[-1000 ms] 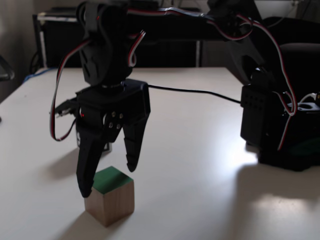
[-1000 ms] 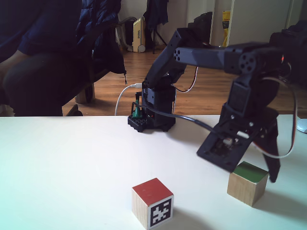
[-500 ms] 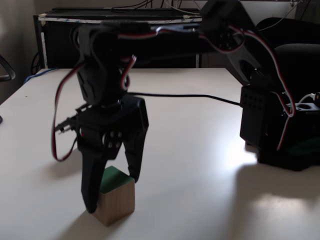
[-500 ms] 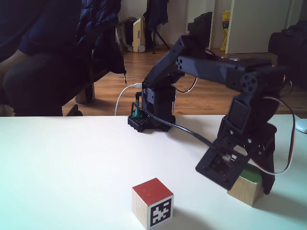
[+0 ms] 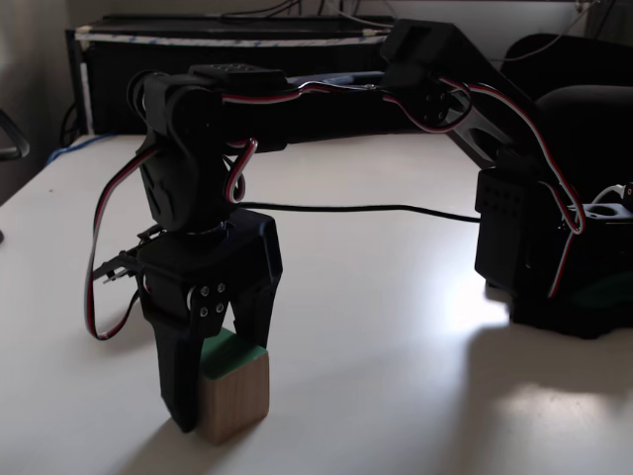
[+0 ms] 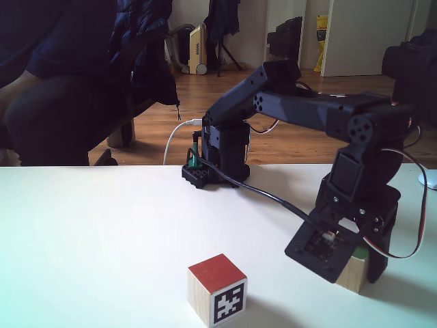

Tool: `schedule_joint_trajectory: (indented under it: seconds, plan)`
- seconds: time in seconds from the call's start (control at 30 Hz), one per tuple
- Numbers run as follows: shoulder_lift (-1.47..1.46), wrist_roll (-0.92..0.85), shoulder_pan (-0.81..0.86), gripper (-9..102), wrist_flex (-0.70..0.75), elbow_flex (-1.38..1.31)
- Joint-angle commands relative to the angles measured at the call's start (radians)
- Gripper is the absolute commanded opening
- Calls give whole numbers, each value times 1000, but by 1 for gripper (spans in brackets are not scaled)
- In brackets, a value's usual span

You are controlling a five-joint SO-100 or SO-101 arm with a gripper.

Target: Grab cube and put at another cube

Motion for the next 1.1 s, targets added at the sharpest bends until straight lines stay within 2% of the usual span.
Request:
schedule_joint_trajectory:
  seconds: [0.0, 0.33, 0.67, 1.07]
  plan:
    - [2, 11, -8, 22, -8, -61]
    - [44, 54, 0, 16, -6, -67]
    - [319, 138, 8, 16, -6, 86]
    - [618, 210, 173, 16, -6, 293]
